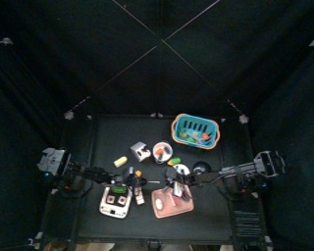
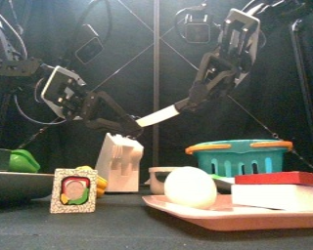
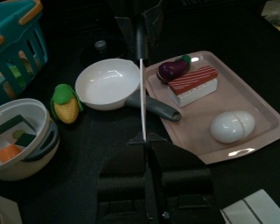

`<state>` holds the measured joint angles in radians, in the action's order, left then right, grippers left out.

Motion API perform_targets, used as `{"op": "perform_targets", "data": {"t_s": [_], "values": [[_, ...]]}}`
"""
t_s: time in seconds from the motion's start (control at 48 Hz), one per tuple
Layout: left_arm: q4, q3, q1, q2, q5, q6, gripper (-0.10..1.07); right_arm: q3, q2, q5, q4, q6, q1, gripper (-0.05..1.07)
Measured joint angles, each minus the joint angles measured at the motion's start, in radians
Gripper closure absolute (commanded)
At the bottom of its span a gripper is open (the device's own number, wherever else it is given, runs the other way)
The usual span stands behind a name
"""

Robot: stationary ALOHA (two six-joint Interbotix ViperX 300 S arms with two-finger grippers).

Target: Cut egg

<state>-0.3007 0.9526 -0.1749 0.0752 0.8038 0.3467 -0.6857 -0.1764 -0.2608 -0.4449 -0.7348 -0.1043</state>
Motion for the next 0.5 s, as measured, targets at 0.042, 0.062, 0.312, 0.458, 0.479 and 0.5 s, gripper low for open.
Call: {"op": "perform_targets", "data": {"t_s": [0.042,0.062,0.312,0.458,0.479,0.5], "values": [[-0.002,0.0,-0.003,0.0,0.009,0.0,0.67,-0.006,0.0,-0.002,0.002,0.0,-0.003,0.57],[-0.005,0.0,-0.006,0.0,0.017,0.0,0.67,-0.009,0.002,-0.002,0.0,0.0,-0.005,0.57],[-0.061,-0.006,-0.083,0.021,0.132,-0.005,0.67,-0.026,0.009,0.0,0.0,-0.003,-0.063,0.57],[-0.103,-0.026,-0.138,0.063,0.153,-0.02,0.67,-0.026,0.015,0.0,0.0,-0.005,-0.1,0.57],[-0.109,-0.029,-0.144,0.069,0.155,-0.025,0.67,-0.026,0.017,0.0,0.0,-0.003,-0.104,0.57],[-0.117,-0.032,-0.152,0.075,0.156,-0.031,0.67,-0.026,0.018,0.0,-0.002,-0.003,-0.107,0.57]]}}
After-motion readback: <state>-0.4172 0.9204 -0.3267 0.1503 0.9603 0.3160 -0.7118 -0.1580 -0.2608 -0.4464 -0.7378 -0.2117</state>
